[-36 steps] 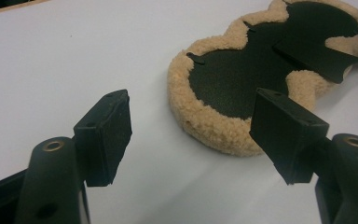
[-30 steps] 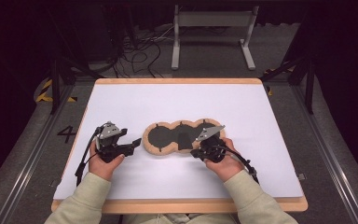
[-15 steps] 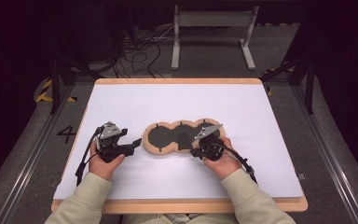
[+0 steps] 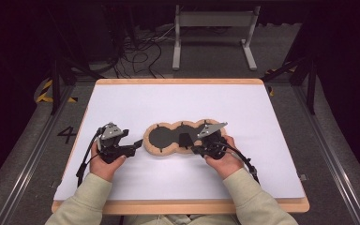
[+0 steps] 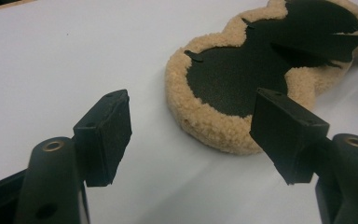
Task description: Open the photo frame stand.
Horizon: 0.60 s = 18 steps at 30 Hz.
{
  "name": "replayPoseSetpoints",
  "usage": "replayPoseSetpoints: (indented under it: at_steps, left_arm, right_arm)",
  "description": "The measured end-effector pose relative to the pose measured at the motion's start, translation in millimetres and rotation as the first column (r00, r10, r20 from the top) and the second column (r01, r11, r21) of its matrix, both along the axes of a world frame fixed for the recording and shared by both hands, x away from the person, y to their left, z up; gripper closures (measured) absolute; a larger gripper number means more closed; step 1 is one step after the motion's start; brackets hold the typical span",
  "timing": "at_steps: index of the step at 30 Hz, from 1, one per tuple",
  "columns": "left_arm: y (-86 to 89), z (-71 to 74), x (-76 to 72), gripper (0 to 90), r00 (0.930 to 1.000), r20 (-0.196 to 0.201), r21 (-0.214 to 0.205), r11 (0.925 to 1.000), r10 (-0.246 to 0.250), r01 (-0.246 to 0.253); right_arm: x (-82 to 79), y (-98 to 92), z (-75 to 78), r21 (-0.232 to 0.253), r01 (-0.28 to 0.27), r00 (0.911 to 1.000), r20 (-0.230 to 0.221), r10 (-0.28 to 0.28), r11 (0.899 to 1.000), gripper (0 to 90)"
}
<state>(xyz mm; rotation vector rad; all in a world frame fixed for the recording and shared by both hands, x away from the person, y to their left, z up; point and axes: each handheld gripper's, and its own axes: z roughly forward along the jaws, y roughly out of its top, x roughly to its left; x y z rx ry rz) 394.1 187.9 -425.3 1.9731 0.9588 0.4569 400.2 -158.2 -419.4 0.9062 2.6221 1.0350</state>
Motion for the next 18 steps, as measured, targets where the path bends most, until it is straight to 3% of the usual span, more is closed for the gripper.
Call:
replayPoseSetpoints:
  at_steps: [8, 18]
  left_arm:
    - [0.2, -0.7, 0.3, 29.3, 1.0, -0.007, -0.004, 1.0, 0.0, 0.0]
    - [-0.5, -1.3, 0.4, 29.2, 1.0, -0.006, -0.003, 1.0, -0.003, 0.003]
  right_arm:
    - [1.5, 2.0, 13.6, 0.05, 0.005, 0.9965, 0.084, -0.009, 0.999, 90.0]
    - [5.9, 5.8, 19.9, 0.066, 0.0, 0.9945, 0.104, -0.007, 0.998, 90.0]
